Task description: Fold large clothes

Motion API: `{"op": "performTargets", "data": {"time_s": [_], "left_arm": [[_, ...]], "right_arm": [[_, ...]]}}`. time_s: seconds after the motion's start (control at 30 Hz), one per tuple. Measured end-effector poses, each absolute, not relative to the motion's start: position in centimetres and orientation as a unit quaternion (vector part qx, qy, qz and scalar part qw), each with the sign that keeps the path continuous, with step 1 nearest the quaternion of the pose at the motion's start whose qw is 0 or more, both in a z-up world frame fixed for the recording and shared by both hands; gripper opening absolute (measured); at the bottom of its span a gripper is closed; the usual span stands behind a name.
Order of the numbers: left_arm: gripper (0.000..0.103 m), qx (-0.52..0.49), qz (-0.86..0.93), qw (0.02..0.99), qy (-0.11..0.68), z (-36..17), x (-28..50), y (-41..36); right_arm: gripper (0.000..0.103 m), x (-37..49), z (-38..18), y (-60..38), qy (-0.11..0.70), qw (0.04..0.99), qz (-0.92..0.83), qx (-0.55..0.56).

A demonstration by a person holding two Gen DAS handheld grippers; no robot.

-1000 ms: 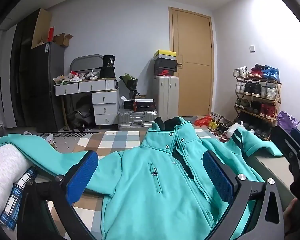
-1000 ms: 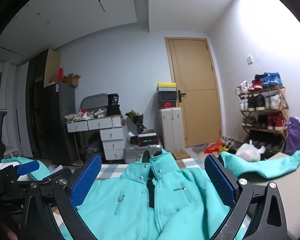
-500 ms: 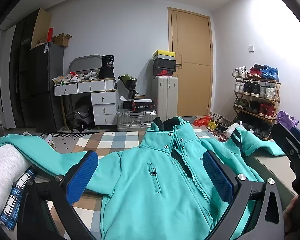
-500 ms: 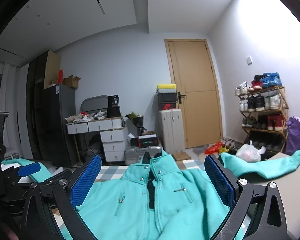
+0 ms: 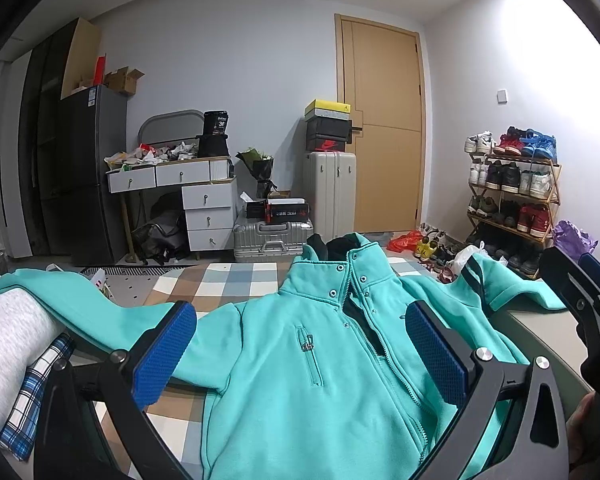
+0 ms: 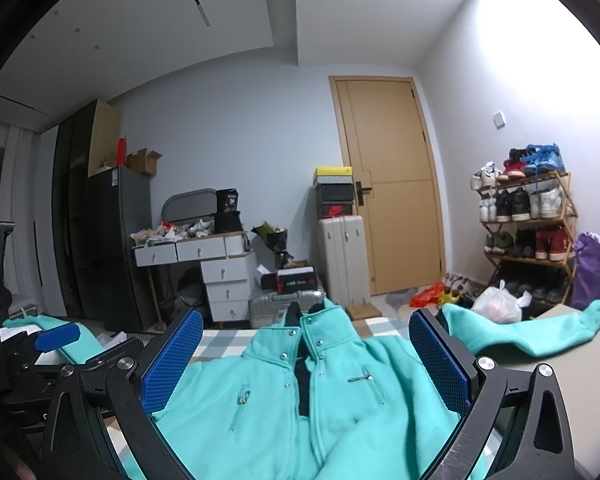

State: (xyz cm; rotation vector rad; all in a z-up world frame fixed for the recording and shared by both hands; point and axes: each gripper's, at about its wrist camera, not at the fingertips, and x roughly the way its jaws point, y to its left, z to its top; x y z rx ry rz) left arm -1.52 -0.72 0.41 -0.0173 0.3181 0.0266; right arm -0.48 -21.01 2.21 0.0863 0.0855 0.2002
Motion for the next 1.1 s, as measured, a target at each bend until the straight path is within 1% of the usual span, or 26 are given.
{"op": "performTargets", "data": {"time_s": [1.1], "left_arm": [[0.102, -0.004, 0.015, 0.987, 0.161, 0.24, -1.56, -0.73]], "right_arm": [[0.103, -0.37, 1.68, -20.92, 0.048, 0.993, 0.102, 0.046]]}}
